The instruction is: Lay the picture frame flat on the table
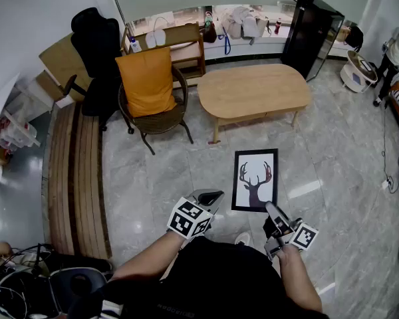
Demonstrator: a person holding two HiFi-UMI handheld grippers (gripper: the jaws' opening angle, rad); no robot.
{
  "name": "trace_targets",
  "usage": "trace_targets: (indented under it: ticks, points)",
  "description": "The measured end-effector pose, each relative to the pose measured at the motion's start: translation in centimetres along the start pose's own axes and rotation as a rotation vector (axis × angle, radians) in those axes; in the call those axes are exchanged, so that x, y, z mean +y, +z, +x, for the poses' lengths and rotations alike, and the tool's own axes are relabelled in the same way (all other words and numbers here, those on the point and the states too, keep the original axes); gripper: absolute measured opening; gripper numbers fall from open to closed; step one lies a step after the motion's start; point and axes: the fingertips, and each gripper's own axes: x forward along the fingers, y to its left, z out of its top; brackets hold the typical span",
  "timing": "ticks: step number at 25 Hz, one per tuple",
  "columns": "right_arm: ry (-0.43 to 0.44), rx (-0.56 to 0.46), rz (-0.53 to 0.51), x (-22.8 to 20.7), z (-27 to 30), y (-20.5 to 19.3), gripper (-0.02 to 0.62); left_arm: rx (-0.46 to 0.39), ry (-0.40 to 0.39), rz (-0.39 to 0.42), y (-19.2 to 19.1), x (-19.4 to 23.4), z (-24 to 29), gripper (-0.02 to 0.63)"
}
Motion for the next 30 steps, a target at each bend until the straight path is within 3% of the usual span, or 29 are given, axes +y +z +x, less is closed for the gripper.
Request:
trace_targets:
  ticks: [16,23,30]
  points:
    - [0.001,-0.002,-0.015,0.6,0.6,0.5,0.055,-0.036,0.001,0.036,1.7,0.5,-0.4,0.0]
    - [-0.006,0.001,-0.007,0.5,0.5,0.5,0.055,-0.029,0.024,0.018,1.4,0.9,-0.7,0.0]
    - [0.038,0.03,-0.005,0.5,0.9,-0.2,0.057,-0.017,0.018,-0.001,0.4,0.9,-0.2,0.0]
